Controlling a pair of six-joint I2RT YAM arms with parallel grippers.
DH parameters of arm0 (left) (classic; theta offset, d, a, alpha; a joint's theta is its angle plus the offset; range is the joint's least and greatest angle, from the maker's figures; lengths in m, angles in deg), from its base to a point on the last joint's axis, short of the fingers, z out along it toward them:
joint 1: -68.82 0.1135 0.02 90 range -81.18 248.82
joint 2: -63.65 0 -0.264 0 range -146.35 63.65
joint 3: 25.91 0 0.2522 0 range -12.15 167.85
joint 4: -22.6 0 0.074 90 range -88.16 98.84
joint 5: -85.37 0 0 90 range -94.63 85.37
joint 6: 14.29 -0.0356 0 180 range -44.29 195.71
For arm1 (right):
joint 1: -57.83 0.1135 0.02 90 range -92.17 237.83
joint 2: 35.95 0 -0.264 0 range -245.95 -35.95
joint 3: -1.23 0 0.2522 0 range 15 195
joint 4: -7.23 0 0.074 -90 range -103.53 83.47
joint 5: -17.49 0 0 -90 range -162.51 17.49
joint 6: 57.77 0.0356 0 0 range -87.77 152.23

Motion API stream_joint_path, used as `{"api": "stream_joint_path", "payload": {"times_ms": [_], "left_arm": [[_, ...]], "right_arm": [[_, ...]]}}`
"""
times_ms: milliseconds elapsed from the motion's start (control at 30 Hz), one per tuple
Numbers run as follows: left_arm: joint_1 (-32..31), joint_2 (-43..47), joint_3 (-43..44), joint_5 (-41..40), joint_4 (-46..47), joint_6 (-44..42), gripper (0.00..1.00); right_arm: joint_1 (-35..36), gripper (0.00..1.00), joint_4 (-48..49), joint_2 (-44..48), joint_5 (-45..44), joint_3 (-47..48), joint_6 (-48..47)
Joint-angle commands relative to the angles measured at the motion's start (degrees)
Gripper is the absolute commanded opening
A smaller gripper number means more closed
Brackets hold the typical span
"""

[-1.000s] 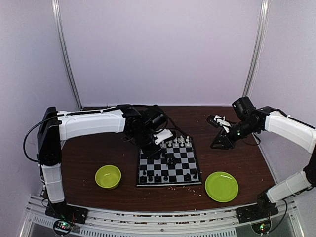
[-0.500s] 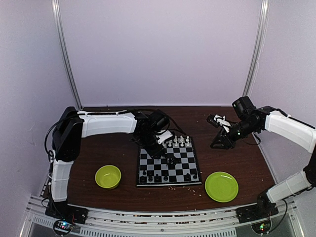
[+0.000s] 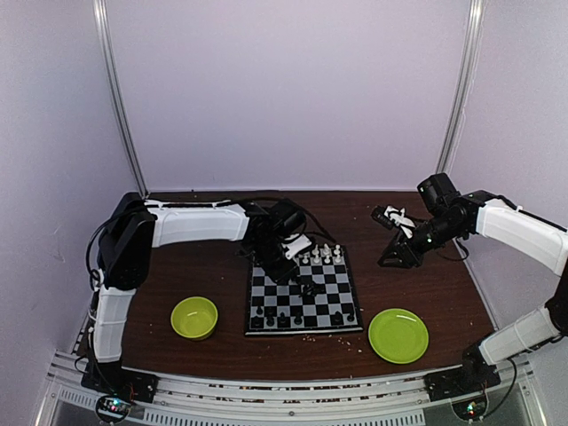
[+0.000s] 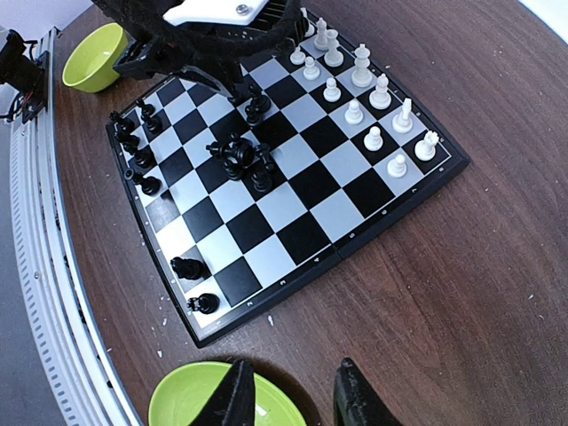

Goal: Set up the chess pieces on the board
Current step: Pick up the pawn from the chessboard.

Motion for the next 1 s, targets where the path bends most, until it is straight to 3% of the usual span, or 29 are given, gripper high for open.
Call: {"api": "stream_joint_path", "payload": {"times_ms": [0, 100, 567, 967], "left_arm": [[0.5, -0.8, 1.5, 0.8, 1.5, 0.1, 0.07], [0.5, -0.6, 1.7, 1.6, 0.7, 0.1, 0.0], [-3.5, 12.2, -9.7, 5.1, -1.7, -0.3, 0.0], [-6.1, 10.5, -11.1, 8.6, -1.7, -0.9, 0.0]], "right_arm": [[-0.1, 0.3, -0.3, 0.0, 0.0, 1.3, -0.5], [-0.2, 0.3, -0.3, -0.1, 0.0, 1.3, -0.5], [-0.2, 0.3, -0.6, -0.5, -0.1, 1.4, -0.7], [-0.1, 0.3, -0.6, -0.6, 0.0, 1.5, -0.5]]}}
